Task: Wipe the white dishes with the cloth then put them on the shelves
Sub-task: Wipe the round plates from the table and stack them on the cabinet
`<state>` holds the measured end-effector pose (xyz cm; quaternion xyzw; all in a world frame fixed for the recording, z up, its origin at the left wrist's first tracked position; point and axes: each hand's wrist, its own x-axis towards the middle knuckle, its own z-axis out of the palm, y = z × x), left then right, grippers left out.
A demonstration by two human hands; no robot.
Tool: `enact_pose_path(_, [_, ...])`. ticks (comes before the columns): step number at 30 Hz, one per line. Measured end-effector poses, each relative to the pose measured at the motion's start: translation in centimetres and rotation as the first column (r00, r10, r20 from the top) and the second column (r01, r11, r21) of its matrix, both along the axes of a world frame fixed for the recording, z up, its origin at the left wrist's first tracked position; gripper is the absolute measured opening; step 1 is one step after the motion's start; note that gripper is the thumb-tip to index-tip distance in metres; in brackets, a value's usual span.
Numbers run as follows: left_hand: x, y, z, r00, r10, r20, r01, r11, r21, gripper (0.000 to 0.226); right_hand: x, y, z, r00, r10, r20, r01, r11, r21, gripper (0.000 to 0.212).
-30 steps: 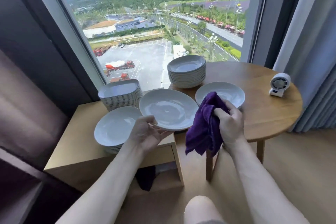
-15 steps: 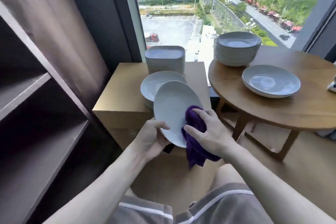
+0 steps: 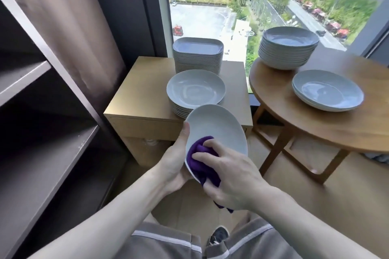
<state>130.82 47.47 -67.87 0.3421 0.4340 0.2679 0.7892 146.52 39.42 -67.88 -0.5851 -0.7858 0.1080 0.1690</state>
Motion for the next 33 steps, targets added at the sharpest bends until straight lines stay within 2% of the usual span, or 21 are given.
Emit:
enact_pose_path(4, [0.9,-0.7,-0.8,0.995,-0.073,-0.065,0.076,0.996,0.041,0.083,0.7,-0.1,0.7,0.997,-0.029,-0.068,0.032,0.999,0.042,0.051])
enact_pose_path(10, [1.5,-1.5,-0.9,0.997,-0.072,-0.042,0.080,0.967,0.241,0.048,2.1,1.4,0.7,0.971,-0.235,-0.039,0.238,0.957,0.168,0.049])
enact_pose_path(14, [1.1,-1.4,-0.2,0.998,-0.018,-0.058,0.036,0.945,0.326,0.049,3.7,2.0,0.1,0.919,-0.393,0.013,0.390,0.916,0.088,0.049])
enact_pose_path(18, [0.5,-0.6,0.5,0.998,0.029,-0.061,-0.006,0.938,0.346,0.051,4.0,2.2,-0.6,0.900,-0.432,0.061,0.434,0.900,-0.025,0.044])
enact_pose_path(24, [-0.7,0.3,1.1,0.986,0.151,-0.076,-0.113,0.922,0.369,0.053,2.8,1.2,-1.1,0.947,-0.291,0.137,0.309,0.941,-0.138,0.046])
enact_pose_path(29, [-1.1,0.8,1.4,0.974,0.217,-0.069,-0.180,0.920,0.350,0.062,-0.4,-0.2,-0.5,0.986,-0.093,0.136,0.112,0.984,-0.136,0.047])
enact_pose_path(33, [-1.0,0.6,1.2,0.981,0.193,-0.035,-0.170,0.925,0.339,0.069,-2.0,-0.8,0.9,0.998,0.028,0.060,-0.024,0.997,-0.075,0.046])
